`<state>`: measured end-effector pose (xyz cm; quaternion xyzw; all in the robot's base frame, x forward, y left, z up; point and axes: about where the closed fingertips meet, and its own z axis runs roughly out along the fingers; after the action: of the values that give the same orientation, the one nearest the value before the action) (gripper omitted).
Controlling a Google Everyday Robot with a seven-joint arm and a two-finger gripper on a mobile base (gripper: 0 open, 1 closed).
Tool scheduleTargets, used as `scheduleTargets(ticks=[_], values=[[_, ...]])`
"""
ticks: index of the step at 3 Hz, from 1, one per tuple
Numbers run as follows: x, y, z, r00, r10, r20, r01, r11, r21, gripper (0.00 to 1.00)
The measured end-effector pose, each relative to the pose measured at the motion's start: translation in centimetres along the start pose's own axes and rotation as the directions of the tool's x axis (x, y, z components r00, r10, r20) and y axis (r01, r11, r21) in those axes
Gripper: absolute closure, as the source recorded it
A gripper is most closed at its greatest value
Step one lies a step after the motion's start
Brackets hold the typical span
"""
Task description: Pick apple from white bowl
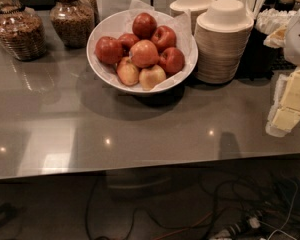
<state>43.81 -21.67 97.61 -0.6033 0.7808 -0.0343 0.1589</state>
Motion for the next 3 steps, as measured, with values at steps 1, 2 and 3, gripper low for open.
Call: scheduleTargets(ticks=[1, 2, 3], values=[[0.0, 0.0, 0.0, 1.000, 0.000, 0.000, 0.000, 1.0000, 0.000, 0.00], [-1.6, -0.7, -0.1, 0.997, 0.015, 0.078, -0.018, 0.9987, 0.048, 0.00], [-6.0, -2.4, -0.1, 0.972, 0.027, 0.232, -0.054, 0.9926, 0.109, 0.00]])
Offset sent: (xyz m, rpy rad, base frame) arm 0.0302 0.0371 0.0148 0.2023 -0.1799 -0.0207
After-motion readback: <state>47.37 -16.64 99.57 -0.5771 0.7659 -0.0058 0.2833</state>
